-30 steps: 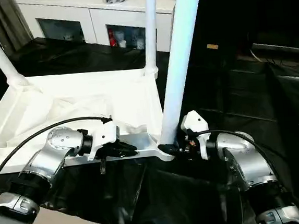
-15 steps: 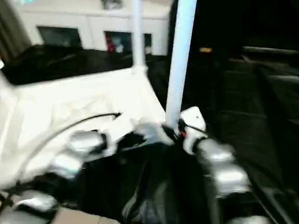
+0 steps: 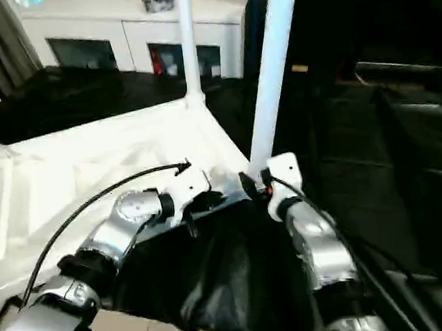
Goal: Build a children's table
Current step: Rotate leg to tighten
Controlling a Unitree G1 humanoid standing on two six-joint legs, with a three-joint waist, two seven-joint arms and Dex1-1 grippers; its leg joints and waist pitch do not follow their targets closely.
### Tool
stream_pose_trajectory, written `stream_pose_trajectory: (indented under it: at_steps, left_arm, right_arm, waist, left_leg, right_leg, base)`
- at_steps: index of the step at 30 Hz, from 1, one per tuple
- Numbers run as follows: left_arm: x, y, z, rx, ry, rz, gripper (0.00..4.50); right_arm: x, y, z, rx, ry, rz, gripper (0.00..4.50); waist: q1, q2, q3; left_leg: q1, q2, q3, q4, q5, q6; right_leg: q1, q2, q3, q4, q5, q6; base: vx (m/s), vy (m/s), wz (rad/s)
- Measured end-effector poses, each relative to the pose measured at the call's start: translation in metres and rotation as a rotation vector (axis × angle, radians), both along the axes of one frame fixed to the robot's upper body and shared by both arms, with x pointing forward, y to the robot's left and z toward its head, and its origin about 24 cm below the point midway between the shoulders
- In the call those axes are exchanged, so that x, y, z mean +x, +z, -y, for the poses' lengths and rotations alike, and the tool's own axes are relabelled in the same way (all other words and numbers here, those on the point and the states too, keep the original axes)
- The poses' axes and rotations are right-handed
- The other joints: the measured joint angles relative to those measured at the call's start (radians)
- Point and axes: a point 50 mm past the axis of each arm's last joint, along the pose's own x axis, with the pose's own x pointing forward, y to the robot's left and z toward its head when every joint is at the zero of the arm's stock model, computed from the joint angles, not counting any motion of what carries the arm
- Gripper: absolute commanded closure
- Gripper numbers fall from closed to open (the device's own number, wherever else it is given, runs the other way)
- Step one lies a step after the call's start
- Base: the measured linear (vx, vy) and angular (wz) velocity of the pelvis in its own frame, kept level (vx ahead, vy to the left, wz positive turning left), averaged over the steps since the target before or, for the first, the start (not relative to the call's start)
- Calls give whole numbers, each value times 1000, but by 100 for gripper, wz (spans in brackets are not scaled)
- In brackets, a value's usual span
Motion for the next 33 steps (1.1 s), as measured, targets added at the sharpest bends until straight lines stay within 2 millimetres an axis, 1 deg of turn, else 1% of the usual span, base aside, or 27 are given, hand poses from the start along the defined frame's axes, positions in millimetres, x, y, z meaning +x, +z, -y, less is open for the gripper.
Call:
stream_pose_trajectory:
  at_steps: [2,5,7,9,12,14,17,18,19,20,21,23,24,26,28,29,30,32,33]
  left_arm:
    - [0,1,-1,0,-4,6,450]
    - [1,2,-3,-2,-15,14,450]
    - [2,2,-6,-3,-6,15,450]
    - [2,3,-6,-8,-12,13,450]
    - [0,3,-7,-11,-41,15,450]
    - [0,4,-8,-11,-47,18,450]
    - [0,4,-8,-18,-42,14,450]
    - [-1,5,-8,-27,-38,5,423]
    - [-1,6,-8,-35,-35,-1,406]
    - [-1,9,-10,-81,-12,-26,395]
    - [0,15,-12,-117,2,-31,395]
    - [1,27,-10,-170,4,-27,360]
    - [0,33,-13,-178,4,-31,352]
    - [-1,40,-25,-175,4,-47,350]
    - [-9,42,-40,-155,-5,-78,329]
    - [-19,40,-54,-128,-14,-120,315]
    - [-24,39,-60,-111,-20,-140,315]
    - [-43,35,-82,-55,-32,-220,296]
    - [-49,35,-87,-40,-37,-242,282]
  right_arm:
    - [-4,2,8,-21,57,-6,103]
    - [-16,7,34,-65,187,-33,103]
    - [-22,8,38,-56,247,-47,103]
    - [-24,9,44,-49,289,-60,103]
    - [-27,22,67,-44,325,-72,103]
    - [-31,33,75,-25,369,-72,103]
    - [-38,35,69,20,439,-86,103]
    - [-40,34,66,34,459,-95,92]
    - [-41,33,62,40,476,-103,92]
    - [-41,32,58,52,490,-109,92]
    - [-42,30,54,64,499,-115,92]
    - [-42,31,46,82,525,-111,92]
    - [-42,31,43,83,539,-108,92]
    - [-42,30,40,89,546,-120,92]
    - [-41,30,36,107,547,-119,92]
    - [-40,30,31,127,548,-113,92]
    - [-40,29,29,134,548,-113,92]
    - [-38,29,23,148,548,-111,92]
    - [-37,29,20,153,551,-109,92]
  waist:
    - [0,-1,0]
    - [2,-2,2]
    - [-2,-3,2]
    - [-3,-2,3]
    - [1,-2,4]
    - [2,-3,4]
    - [3,-5,5]
    - [3,-6,6]
    - [3,-6,6]
    - [0,-9,8]
    - [0,-13,10]
    - [2,-20,15]
    - [1,-22,16]
    - [-1,-23,16]
    - [-4,-24,16]
    - [-9,-25,17]
    - [-10,-25,17]
    - [-6,-26,17]
    - [-5,-26,18]
  left_leg:
    - [-2,2,7,0,1,2]
    - [-5,3,9,0,2,5]
    - [-6,3,9,0,2,6]
    - [-7,3,9,0,2,6]
    - [-8,3,9,0,4,9]
    - [-8,4,10,0,8,15]
    - [-8,4,10,0,8,16]
    - [-8,4,10,0,8,16]
    - [-9,4,11,0,8,16]
    - [-10,4,12,0,8,16]
    - [-11,5,12,0,9,16]
    - [-12,5,12,1,9,16]
    - [-13,5,13,1,9,16]
    - [-14,5,14,0,9,17]
    - [-15,6,16,0,9,17]
    - [-15,7,16,0,9,18]
    - [-16,7,17,0,8,18]
    - [-17,11,18,1,8,18]
    - [-16,12,19,1,9,17]
  right_leg:
    - [-3,0,3,0,0,0]
    - [-4,-1,3,-1,0,1]
    - [-6,-1,2,-1,0,1]
    - [-7,-1,2,-1,0,1]
    - [-8,-1,2,-1,0,1]
    - [-8,-1,2,-1,0,1]
    - [-8,-1,2,-1,0,1]
    - [-8,-1,2,-1,0,1]
    - [-9,-1,2,-1,0,1]
    - [-11,-1,3,1,0,1]
    - [-12,-1,3,1,0,1]
    - [-14,-1,3,2,0,1]
    - [-15,-1,3,2,0,1]
    - [-16,-1,4,1,0,1]
    - [-20,-1,5,2,0,1]
    - [-21,0,6,3,0,1]
    - [-21,1,6,3,0,0]
    - [-22,4,7,3,-1,0]
    - [-22,5,7,3,-1,0]
  base:
    - [0,0,0]
    - [0,0,0]
    - [0,0,0]
    - [0,0,0]
    - [0,0,0]
    - [0,0,0]
    - [0,0,0]
    - [0,0,0]
    - [0,0,0]
    - [0,0,0]
    - [0,0,0]
    - [0,0,0]
    - [0,0,0]
    - [0,0,0]
    - [0,0,0]
    - [0,0,0]
    - [0,0,0]
    - [0,0,0]
    - [0,0,0]
